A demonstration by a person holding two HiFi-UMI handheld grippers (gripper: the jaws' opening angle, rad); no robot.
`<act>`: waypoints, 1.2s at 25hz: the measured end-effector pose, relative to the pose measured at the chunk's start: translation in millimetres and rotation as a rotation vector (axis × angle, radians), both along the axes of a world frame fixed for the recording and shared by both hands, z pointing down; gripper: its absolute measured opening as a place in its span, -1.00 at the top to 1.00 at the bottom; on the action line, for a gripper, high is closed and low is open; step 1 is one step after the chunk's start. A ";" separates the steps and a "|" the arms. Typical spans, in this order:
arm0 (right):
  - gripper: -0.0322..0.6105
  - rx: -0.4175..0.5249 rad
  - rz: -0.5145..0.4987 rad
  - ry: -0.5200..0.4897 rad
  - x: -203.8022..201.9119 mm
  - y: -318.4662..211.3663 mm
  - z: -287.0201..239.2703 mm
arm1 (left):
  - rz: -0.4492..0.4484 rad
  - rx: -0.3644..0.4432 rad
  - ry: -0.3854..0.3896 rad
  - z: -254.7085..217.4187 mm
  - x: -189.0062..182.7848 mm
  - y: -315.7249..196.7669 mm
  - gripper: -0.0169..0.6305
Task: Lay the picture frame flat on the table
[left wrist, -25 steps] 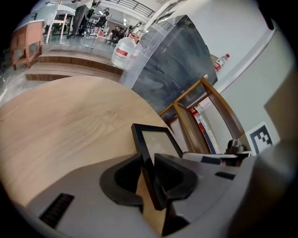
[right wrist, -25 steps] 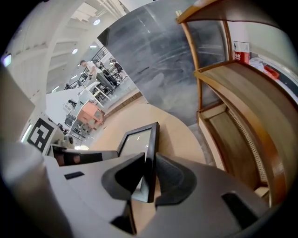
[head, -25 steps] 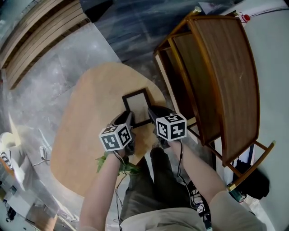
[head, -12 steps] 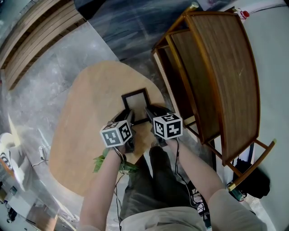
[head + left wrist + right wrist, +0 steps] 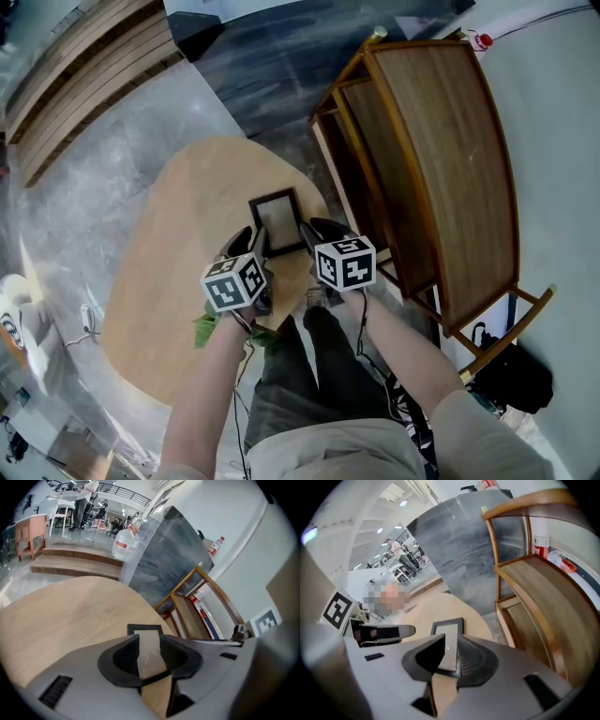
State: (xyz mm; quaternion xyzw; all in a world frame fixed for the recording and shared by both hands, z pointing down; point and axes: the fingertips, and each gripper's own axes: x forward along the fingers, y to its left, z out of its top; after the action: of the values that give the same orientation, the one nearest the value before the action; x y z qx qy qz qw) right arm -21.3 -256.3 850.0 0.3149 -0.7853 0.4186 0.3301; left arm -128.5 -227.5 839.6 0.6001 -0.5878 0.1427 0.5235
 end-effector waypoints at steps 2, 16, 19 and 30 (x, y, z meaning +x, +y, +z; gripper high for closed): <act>0.72 0.034 -0.016 -0.013 -1.3 -4.6 -28.7 | 0.019 0.051 -0.012 -27.5 3.1 -4.5 0.54; 0.81 0.212 0.004 -0.158 -0.8 1.3 -258.4 | 0.146 0.296 -0.045 -248.1 27.7 6.4 0.74; 0.82 0.244 0.011 -0.209 0.5 11.0 -313.5 | 0.134 0.342 -0.052 -299.0 24.3 15.9 0.77; 0.85 0.414 -0.044 -0.381 -5.8 56.3 -508.2 | 0.093 0.575 -0.123 -482.7 0.9 59.6 0.82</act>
State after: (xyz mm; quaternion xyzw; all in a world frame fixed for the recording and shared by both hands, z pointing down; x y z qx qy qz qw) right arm -27.1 -200.0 341.8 0.2742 -0.9085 0.2939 0.1141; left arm -127.6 -167.8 356.8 0.7405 -0.6064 0.0300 0.2883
